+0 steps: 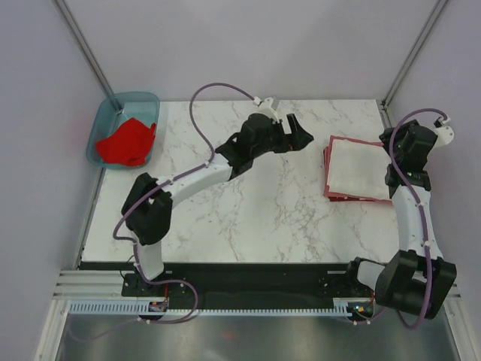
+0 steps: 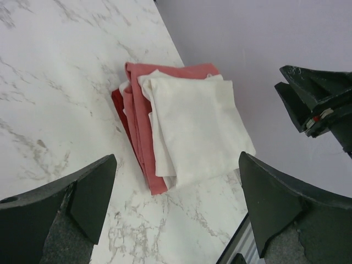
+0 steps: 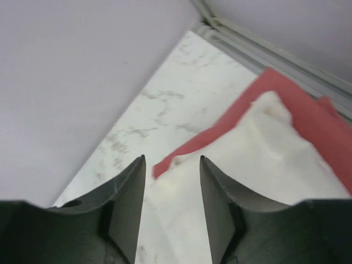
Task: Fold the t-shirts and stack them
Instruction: Neatly place the folded tshirt to the corner, then reset both grippers
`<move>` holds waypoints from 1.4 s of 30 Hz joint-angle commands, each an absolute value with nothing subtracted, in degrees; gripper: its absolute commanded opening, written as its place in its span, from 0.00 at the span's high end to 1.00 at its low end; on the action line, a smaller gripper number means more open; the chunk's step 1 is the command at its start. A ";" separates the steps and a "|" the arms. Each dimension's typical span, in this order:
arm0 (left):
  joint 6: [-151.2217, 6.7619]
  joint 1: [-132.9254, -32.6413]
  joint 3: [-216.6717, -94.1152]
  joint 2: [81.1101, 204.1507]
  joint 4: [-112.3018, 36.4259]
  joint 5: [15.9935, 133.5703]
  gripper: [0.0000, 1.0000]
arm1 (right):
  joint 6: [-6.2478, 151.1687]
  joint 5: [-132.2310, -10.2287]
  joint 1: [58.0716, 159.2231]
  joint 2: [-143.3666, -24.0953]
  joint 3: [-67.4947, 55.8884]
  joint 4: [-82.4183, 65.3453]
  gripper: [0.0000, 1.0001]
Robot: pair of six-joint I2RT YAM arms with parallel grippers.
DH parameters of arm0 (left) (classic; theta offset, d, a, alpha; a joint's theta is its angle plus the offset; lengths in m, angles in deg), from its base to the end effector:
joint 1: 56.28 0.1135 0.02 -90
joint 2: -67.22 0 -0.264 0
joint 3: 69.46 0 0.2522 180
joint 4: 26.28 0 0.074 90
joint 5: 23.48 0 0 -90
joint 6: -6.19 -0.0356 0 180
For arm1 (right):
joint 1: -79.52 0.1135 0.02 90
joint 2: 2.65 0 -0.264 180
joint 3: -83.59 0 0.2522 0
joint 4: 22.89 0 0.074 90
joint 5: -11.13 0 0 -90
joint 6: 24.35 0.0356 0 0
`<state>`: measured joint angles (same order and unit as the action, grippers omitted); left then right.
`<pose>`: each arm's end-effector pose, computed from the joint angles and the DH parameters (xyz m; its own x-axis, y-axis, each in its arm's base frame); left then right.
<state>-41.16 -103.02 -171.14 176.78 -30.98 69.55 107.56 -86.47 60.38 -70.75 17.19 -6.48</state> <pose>0.3174 -0.3400 0.3038 -0.6265 -0.3215 -0.7100 0.4598 0.5832 -0.6697 0.2606 -0.0954 0.3170 0.0779 0.6738 -0.7348 0.5264 0.5981 0.6043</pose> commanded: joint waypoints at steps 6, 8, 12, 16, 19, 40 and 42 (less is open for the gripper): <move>-41.44 -95.93 -156.63 156.98 -42.85 66.34 0.00 | 96.77 -80.19 74.05 -66.55 9.89 1.06 0.31; -43.55 -95.57 -152.14 152.14 -45.39 64.60 0.00 | 95.36 -80.28 78.71 -66.02 11.20 2.64 0.25; -46.71 -94.52 -143.01 144.32 -47.86 60.02 0.00 | 91.85 -84.05 87.94 -66.01 15.24 2.12 0.10; -47.86 -91.36 -133.78 137.90 -48.22 58.09 0.00 | 89.90 -90.88 97.43 -69.09 16.83 1.15 0.02; -48.74 -89.07 -126.49 133.94 -47.78 54.84 0.00 | 88.15 -100.70 113.64 -72.77 16.49 -1.65 0.02; -48.65 -87.84 -114.51 128.31 -35.12 57.82 0.00 | 93.86 -109.72 121.88 -72.88 27.29 -13.96 0.02; -48.74 -87.84 -114.43 128.05 -35.12 57.64 0.00 | 93.60 -109.63 121.97 -72.35 27.38 -14.14 0.02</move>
<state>-46.42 -88.12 -112.85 128.26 -37.67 57.72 93.07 -107.36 122.00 -74.07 26.63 -12.14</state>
